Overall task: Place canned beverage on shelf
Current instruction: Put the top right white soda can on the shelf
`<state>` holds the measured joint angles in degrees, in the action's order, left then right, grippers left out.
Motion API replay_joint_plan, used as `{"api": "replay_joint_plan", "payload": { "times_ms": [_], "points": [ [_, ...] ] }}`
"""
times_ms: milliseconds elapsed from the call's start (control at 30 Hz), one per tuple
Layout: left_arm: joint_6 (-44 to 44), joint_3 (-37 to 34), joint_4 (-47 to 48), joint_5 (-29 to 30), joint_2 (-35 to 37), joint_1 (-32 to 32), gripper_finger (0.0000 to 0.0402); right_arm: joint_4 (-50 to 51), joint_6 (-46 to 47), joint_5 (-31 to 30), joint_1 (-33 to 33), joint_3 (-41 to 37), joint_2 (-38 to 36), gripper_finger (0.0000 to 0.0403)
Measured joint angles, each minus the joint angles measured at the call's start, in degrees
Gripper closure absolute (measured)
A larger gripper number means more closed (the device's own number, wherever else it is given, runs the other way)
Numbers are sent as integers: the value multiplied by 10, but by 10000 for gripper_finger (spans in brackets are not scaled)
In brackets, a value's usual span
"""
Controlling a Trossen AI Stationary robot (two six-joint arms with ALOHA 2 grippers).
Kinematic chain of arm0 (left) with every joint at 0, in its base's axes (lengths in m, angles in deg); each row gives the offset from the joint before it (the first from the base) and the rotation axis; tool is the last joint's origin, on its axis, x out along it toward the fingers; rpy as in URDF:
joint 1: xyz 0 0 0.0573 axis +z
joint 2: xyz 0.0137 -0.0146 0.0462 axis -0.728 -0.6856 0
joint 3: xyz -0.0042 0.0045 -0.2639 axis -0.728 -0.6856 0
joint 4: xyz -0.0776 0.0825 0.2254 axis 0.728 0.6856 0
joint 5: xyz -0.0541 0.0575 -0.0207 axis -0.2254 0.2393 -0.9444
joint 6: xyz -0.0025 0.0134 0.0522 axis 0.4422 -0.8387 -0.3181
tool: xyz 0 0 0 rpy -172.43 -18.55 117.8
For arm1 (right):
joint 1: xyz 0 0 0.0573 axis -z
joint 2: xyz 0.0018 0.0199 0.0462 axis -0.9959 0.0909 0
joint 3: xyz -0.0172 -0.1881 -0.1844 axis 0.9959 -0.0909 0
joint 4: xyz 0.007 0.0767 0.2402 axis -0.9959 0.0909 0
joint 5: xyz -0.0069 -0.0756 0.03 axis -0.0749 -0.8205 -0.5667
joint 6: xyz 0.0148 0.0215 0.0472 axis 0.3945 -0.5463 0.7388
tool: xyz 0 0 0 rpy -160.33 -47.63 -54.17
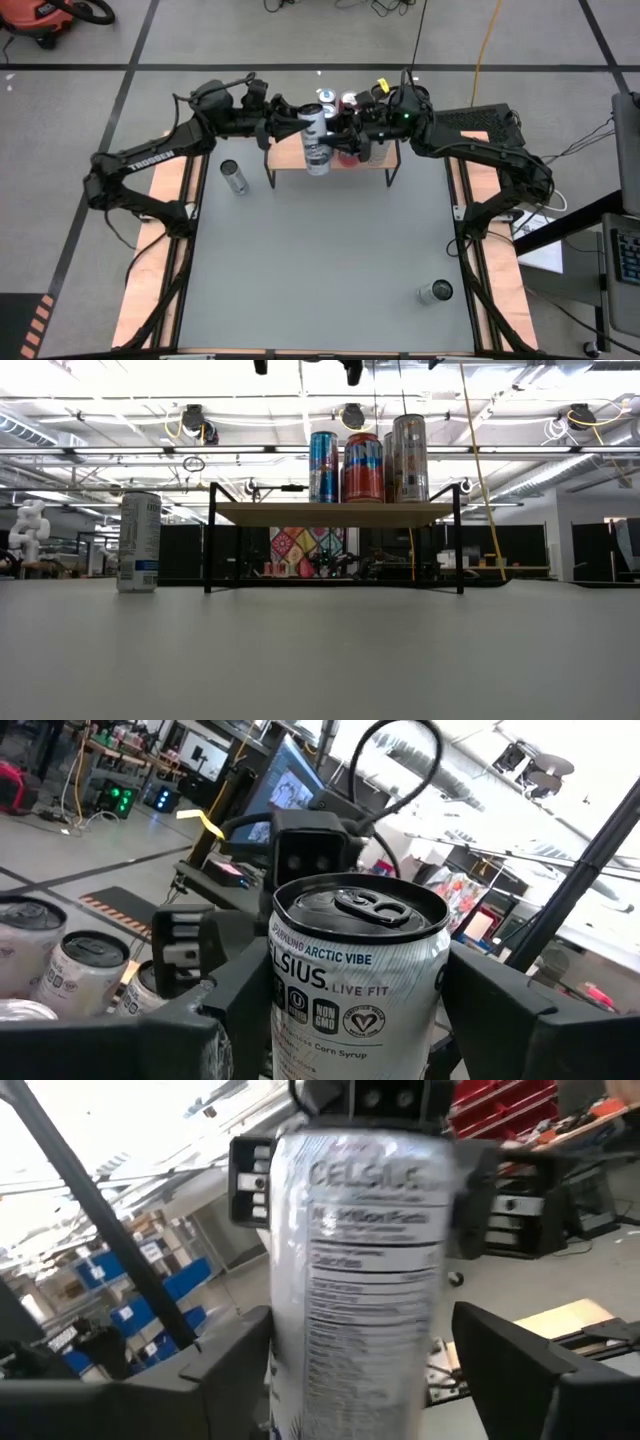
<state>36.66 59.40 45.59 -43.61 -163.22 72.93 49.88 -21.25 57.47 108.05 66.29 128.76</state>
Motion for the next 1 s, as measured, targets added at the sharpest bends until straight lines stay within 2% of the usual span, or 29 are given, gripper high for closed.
{"api": "replay_joint_plan", "payload": {
  "times_ms": [200, 467, 767, 1000],
  "points": [
    [-13, 0, -5, -26, 24, 11, 164, 20, -6, -31, 11, 1, -28, 126],
    [-80, 0, -3, -26, 46, 47, 164, 82, -53, -68, 29, 1, -91, 128],
    [-169, 1, 32, -27, 39, 126, 165, 169, -80, -118, 31, 1, -164, 129],
    [-203, -35, 37, -87, 18, 198, 165, 192, -55, -120, 31, 0, -199, 129]
  ]
}}
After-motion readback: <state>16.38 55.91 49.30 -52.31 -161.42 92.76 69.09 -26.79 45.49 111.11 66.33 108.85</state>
